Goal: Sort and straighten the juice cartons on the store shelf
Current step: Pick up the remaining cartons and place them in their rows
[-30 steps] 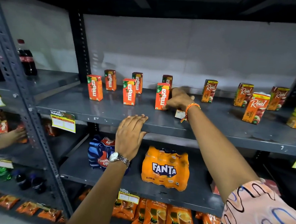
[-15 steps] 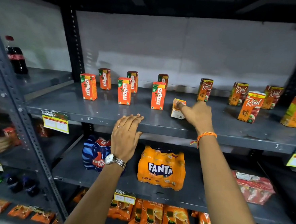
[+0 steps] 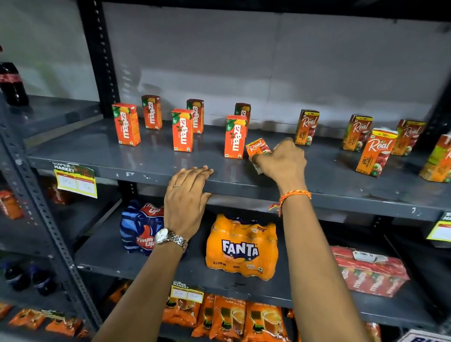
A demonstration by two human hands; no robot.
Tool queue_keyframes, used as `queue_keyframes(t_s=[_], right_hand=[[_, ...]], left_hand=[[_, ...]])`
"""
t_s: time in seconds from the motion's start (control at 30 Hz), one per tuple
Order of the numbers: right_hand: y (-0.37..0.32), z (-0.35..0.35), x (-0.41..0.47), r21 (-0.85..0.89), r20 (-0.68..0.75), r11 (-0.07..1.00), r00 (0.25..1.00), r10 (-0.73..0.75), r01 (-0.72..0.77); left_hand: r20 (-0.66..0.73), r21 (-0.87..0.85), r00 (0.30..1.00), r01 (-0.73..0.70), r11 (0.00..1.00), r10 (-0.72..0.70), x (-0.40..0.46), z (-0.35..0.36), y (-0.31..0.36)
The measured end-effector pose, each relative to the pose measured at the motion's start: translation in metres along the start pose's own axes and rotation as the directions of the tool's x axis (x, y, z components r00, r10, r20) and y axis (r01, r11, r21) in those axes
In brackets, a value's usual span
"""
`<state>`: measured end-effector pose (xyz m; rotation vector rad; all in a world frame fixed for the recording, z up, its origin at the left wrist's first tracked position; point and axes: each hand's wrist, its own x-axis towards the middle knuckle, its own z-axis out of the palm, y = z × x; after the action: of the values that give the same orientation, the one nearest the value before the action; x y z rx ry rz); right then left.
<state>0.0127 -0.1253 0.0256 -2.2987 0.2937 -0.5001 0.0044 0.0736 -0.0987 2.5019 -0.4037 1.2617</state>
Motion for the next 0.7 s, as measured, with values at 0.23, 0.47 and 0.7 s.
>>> queue_keyframes(t_s=[0.23, 0.47, 0.7], right_hand=[[0.012, -0.003, -0.014, 0.269, -0.095, 0.962, 0.992, 0.080, -0.051], [0.016, -0.011, -0.035, 0.562, -0.135, 0.827, 0.988, 0.075, 0.014], [0.014, -0.039, -0.051, 0.693, -0.200, 0.705, 0.980, -0.014, 0.151]], left_hand=[[0.016, -0.006, 1.000, 0.021, 1.000, -0.021, 0.000, -0.001, 0.000], [0.025, -0.020, 0.999, 0.028, 0.999, -0.027, 0.000, -0.003, 0.002], [0.021, -0.038, 0.999, 0.030, 0.999, -0.030, 0.000, -0.005, 0.003]])
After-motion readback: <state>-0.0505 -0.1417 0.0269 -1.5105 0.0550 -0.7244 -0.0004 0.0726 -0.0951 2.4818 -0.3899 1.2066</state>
